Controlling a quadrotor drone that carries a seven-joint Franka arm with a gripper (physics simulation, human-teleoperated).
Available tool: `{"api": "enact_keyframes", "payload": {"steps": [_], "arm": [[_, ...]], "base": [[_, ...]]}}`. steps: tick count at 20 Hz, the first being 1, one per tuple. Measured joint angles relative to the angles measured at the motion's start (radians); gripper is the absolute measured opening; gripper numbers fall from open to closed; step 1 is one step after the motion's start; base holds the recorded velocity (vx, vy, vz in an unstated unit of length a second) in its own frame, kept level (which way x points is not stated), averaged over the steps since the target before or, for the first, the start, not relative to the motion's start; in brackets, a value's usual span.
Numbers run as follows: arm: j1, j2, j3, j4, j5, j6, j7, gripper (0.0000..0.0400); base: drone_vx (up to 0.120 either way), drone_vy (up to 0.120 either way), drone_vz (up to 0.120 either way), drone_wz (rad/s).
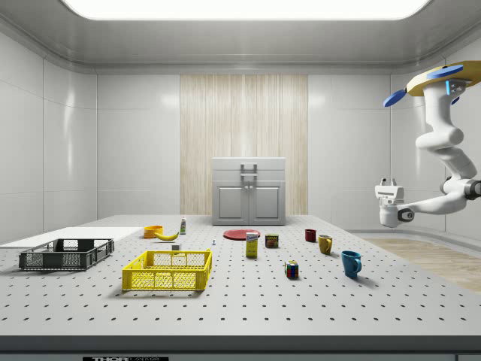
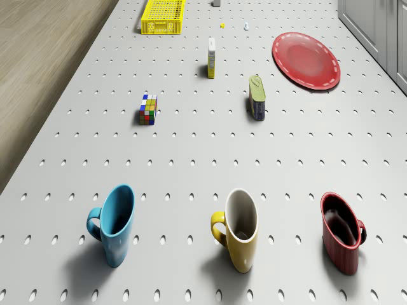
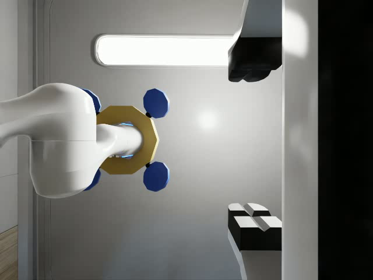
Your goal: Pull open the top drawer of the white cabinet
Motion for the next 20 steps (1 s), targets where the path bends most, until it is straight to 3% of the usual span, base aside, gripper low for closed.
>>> {"api": "enact_keyframes", "payload": {"steps": [14,15,20], "arm": [[-0.002,0.005,0.001,0.023,0.0,-0.007,-0.001,0.0305],[0.002,0.005,-0.019,0.022,0.034,-0.006,-0.003,0.0305],[0.084,-0.003,-0.365,-0.089,0.57,-0.013,-0.089,0.0312]], "base": [[0.0,0.0,0.0,0.0],[0.0,0.0,0.0,0.0],[0.0,-0.016,0.0,0.0]]}}
